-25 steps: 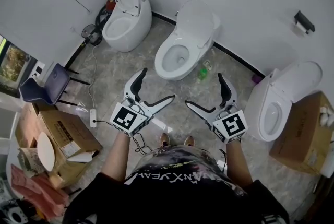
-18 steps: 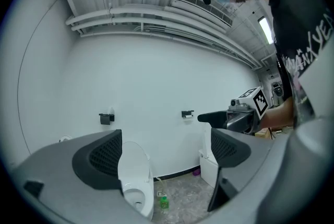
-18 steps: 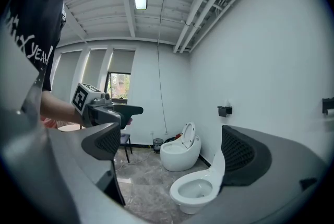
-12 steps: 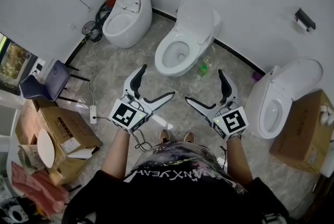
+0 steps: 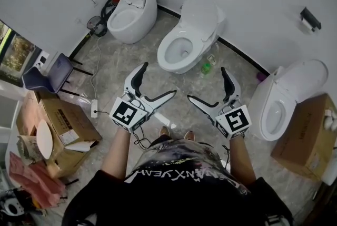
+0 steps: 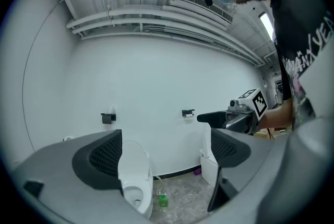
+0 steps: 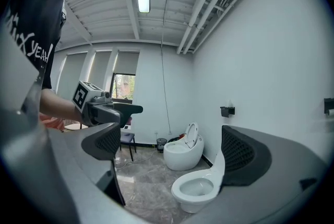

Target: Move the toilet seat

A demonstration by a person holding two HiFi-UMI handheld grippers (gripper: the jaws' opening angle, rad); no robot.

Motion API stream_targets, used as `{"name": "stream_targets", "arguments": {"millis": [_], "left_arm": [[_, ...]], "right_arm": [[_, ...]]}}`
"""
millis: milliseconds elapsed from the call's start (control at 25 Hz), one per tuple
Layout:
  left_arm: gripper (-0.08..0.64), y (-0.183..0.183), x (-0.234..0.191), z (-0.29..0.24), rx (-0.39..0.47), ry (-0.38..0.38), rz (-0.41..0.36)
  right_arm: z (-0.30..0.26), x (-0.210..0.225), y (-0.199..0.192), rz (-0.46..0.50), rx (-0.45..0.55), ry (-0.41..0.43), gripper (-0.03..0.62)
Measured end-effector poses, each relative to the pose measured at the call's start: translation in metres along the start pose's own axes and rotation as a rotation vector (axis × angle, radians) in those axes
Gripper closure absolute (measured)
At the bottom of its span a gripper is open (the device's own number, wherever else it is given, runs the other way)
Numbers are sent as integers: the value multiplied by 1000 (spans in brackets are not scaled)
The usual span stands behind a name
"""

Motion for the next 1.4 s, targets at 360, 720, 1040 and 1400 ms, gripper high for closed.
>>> {"name": "stream_targets", "arguments": {"millis": [360,720,1040,1400], "left_arm": [[49,-8,48,-2,-26,30,-5],[49,-32,35,-14,-35,29,-37],[49,-38,-19,-44,-15,41,12],[49,-58,-89,-87,-41,31,36]], "right_arm": [[37,7,-15,18,1,54,8],[19,19,-34,21,-4,46,8],[-39,43,-33,44,-20,52,8],[-109,84,-42,41,-57,76,8]]}}
Point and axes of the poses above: the fingertips, and each gripper's own axes: z backward along the fingers, x to its right, y out of its top, the point moved 5 cm from there along z, backward along the fingers, and after that the axes turned 4 degrees about -y, right-handed, at the moved point
